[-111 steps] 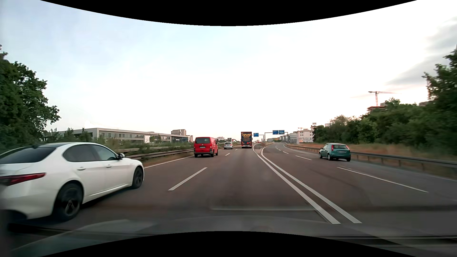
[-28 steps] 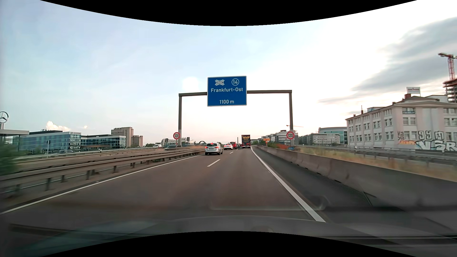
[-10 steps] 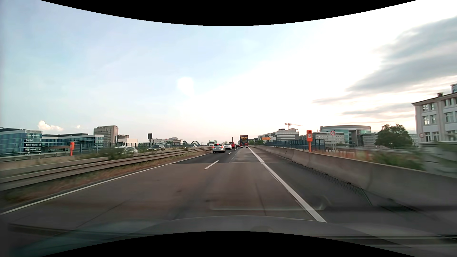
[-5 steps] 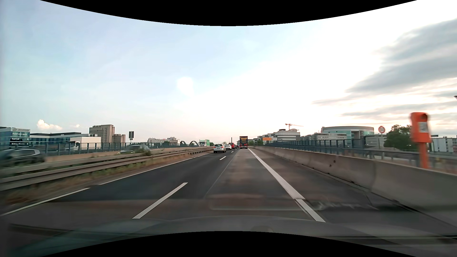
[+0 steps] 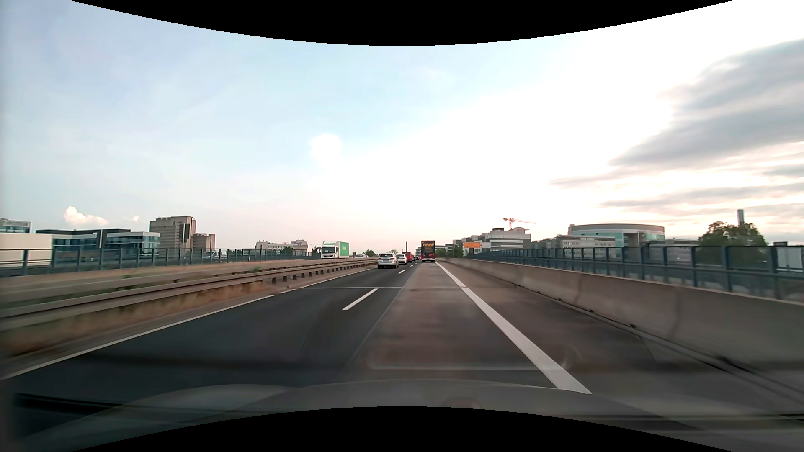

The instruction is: Follow the waypoints while adhering to traffic rules and regulations

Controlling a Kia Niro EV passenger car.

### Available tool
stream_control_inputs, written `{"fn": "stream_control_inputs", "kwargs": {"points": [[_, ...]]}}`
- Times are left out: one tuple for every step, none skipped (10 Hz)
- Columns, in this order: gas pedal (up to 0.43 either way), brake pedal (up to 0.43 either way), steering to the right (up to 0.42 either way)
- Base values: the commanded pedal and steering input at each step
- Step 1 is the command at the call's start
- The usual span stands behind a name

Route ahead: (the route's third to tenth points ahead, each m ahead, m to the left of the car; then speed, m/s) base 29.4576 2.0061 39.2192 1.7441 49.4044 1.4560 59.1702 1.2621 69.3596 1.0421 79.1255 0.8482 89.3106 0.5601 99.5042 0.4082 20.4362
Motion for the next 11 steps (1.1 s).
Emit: {"fn": "stream_control_inputs", "kwargs": {"points": [[0.150,0.000,-0.001],[0.150,0.000,-0.001],[0.150,0.000,-0.001],[0.150,0.000,-0.001],[0.150,0.000,-0.001],[0.150,0.000,-0.001],[0.150,0.000,-0.001],[0.150,0.000,-0.001],[0.150,0.000,-0.001],[0.150,0.000,-0.001],[0.150,0.000,-0.002]]}}
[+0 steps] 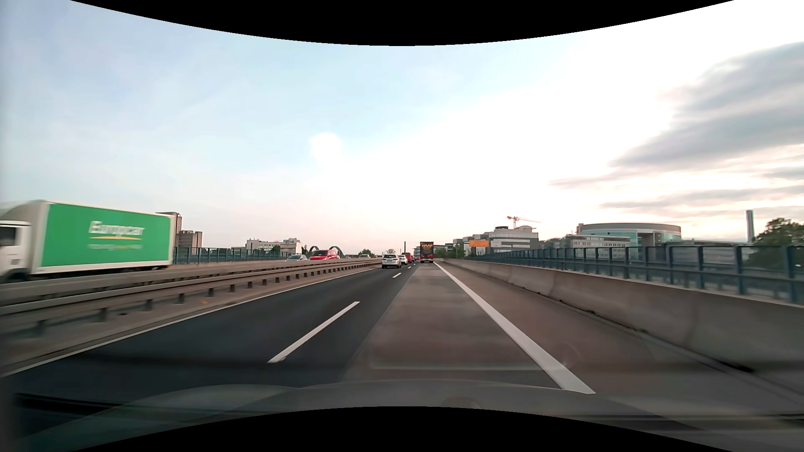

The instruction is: Follow the waypoints while adhering to traffic rules and regulations

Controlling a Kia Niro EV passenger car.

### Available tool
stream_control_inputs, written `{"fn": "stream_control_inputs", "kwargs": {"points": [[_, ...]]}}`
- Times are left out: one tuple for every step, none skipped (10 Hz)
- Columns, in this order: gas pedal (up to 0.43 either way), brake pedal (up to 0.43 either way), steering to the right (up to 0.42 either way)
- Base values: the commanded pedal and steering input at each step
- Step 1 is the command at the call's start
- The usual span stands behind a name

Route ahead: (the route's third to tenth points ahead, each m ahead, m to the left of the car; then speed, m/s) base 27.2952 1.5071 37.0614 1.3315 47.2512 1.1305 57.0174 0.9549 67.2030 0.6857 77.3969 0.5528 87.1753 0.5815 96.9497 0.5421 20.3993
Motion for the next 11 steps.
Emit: {"fn": "stream_control_inputs", "kwargs": {"points": [[0.150,0.000,-0.002],[0.150,0.000,-0.002],[0.150,0.000,-0.002],[0.150,0.000,-0.003],[0.150,0.000,-0.003],[0.150,0.000,-0.003],[0.150,0.000,-0.003],[0.150,0.000,-0.003],[0.150,0.000,-0.003],[0.157,0.000,-0.003],[0.157,0.000,-0.003]]}}
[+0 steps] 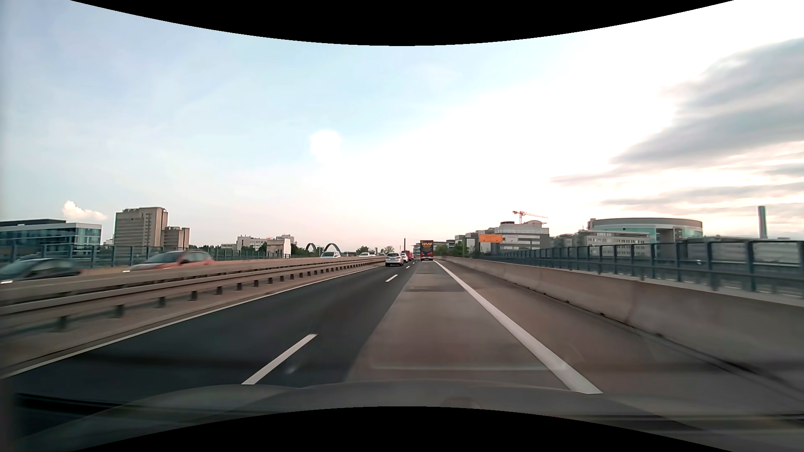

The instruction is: Follow the waypoints while adhering to traffic rules and regulations

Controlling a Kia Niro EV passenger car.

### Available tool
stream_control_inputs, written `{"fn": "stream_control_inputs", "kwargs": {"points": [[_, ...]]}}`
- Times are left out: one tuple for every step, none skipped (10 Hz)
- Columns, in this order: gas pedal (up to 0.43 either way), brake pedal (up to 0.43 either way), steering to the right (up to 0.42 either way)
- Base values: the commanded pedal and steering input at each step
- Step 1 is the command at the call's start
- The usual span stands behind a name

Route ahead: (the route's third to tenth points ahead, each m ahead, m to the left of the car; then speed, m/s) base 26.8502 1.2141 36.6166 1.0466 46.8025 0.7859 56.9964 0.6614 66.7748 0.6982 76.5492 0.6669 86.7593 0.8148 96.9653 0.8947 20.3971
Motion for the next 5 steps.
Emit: {"fn": "stream_control_inputs", "kwargs": {"points": [[0.157,0.000,-0.003],[0.157,0.000,-0.003],[0.157,0.000,-0.003],[0.157,0.000,-0.003],[0.157,0.000,-0.003]]}}
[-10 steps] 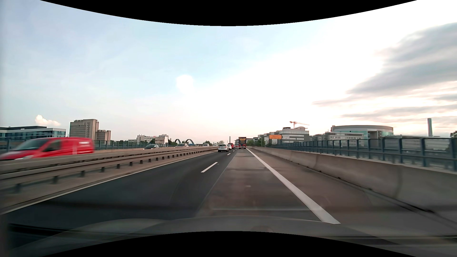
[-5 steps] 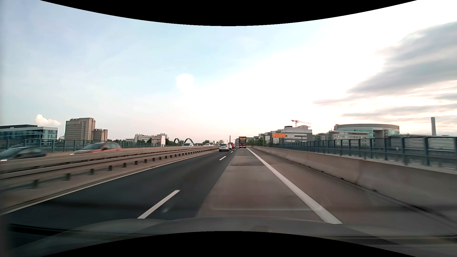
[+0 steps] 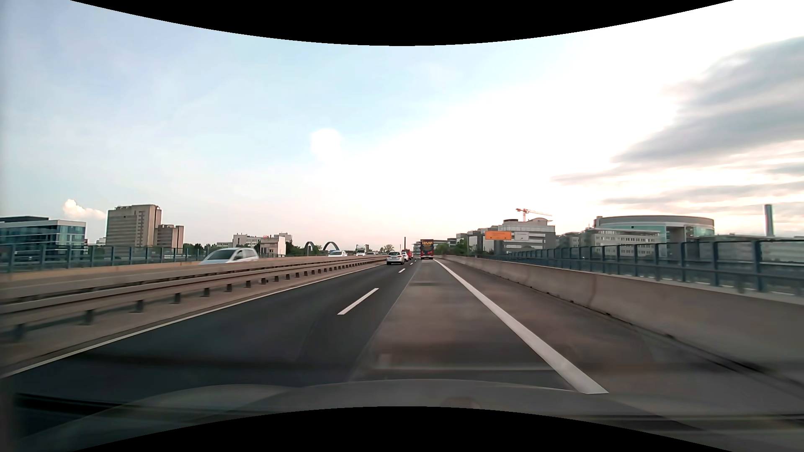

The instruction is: Follow the waypoints while adhering to traffic rules and regulations

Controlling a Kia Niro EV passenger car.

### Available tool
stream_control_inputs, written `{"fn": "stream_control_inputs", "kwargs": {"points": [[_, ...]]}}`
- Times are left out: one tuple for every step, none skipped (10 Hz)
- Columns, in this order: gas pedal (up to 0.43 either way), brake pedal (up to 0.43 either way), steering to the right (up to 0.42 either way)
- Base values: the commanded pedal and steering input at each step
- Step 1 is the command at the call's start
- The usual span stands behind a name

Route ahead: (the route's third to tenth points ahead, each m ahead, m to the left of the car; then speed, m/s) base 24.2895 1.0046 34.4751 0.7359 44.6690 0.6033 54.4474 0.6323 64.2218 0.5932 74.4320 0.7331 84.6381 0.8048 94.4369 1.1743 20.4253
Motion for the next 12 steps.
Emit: {"fn": "stream_control_inputs", "kwargs": {"points": [[0.157,0.000,-0.003],[0.157,0.000,-0.002],[0.157,0.000,-0.002],[0.157,0.000,-0.002],[0.157,0.000,-0.002],[0.157,0.000,-0.002],[0.157,0.000,-0.002],[0.157,0.000,-0.002],[0.157,0.000,-0.002],[0.157,0.000,-0.002],[0.157,0.000,-0.002],[0.157,0.000,-0.002]]}}
